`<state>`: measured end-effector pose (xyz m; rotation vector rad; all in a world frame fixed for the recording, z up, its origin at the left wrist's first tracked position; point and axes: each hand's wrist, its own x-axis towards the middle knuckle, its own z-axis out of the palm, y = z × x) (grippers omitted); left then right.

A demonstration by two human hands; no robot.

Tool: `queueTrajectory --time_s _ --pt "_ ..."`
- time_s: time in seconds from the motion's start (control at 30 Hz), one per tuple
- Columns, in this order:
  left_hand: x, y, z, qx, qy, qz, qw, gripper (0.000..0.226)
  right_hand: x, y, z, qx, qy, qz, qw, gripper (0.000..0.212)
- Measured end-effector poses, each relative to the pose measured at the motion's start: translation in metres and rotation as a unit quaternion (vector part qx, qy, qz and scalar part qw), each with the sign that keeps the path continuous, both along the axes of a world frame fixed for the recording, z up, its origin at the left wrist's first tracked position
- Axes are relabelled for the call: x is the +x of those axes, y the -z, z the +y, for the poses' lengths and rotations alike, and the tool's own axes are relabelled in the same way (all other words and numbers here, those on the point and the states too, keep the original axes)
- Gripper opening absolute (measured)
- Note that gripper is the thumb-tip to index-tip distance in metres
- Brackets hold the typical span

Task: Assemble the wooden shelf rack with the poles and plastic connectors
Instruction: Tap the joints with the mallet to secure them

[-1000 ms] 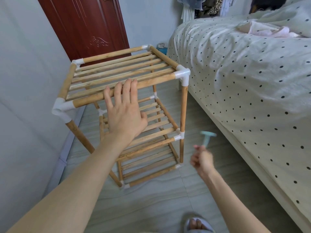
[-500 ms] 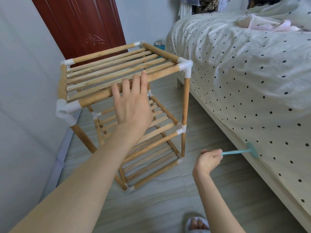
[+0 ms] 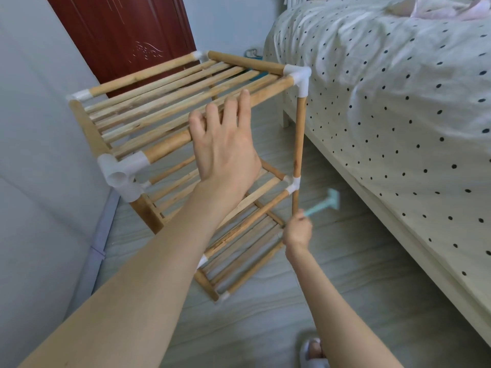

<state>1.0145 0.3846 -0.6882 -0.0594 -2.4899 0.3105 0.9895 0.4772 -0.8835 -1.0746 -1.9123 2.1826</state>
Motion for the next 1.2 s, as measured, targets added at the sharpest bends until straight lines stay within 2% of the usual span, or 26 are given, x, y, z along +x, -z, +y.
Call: queueTrajectory --time_s 0.03,0.07,0.17,0.23,0.3,0.33,0.57,0.67,0.8,0.93,1.03,1.2 --pt "0.0 0.0 0.0 0.0 -0.001 -0.002 1.0 0.078 0.003 0.001 -0.003 0.016 -0.075 0.005 0.997 0.044" --pt "0.0 -0.001 -0.001 -0.003 -0.003 -0.005 1.0 0.078 0.005 0.002 -0.004 0.019 -0.099 0.01 0.995 0.044" --pt "0.0 -0.003 -0.003 -0.005 -0.002 -0.013 1.0 0.08 0.006 0.003 0.005 0.008 -0.021 0.025 0.999 0.04" --pt "0.001 -0.004 -0.002 -0.001 0.004 -0.022 1.0 0.082 0.011 -0.002 0.008 0.007 -0.133 0.037 0.99 0.036" --pt "0.001 -0.006 -0.001 0.0 0.01 -0.034 0.999 0.084 0.02 -0.009 0.008 0.029 -0.282 0.047 0.958 0.037" --pt "0.002 -0.008 -0.002 0.001 0.014 -0.045 0.999 0.084 0.026 -0.015 0.009 0.029 -0.31 0.051 0.949 0.038" --pt "0.034 -0.03 -0.017 0.049 0.107 -0.134 0.984 0.07 0.076 -0.036 0.014 -0.009 -0.349 0.032 0.936 0.034" --pt "0.068 -0.037 -0.033 0.059 0.145 -0.069 0.985 0.061 0.087 -0.044 0.017 0.01 -0.348 0.03 0.937 0.03" --pt "0.097 -0.041 -0.077 0.119 0.115 0.014 0.986 0.048 0.099 -0.057 0.016 0.011 -0.341 0.04 0.939 0.025" --pt "0.107 -0.031 -0.123 0.235 0.089 -0.071 0.965 0.041 0.105 -0.071 0.011 -0.016 -0.35 0.049 0.935 0.024" --pt "0.106 -0.026 -0.131 0.207 0.102 -0.092 0.969 0.039 0.106 -0.081 0.007 -0.045 -0.365 0.046 0.929 0.023" --pt "0.102 -0.032 -0.101 0.124 0.099 -0.013 0.987 0.035 0.102 -0.089 0.006 -0.024 -0.358 0.032 0.933 0.026"
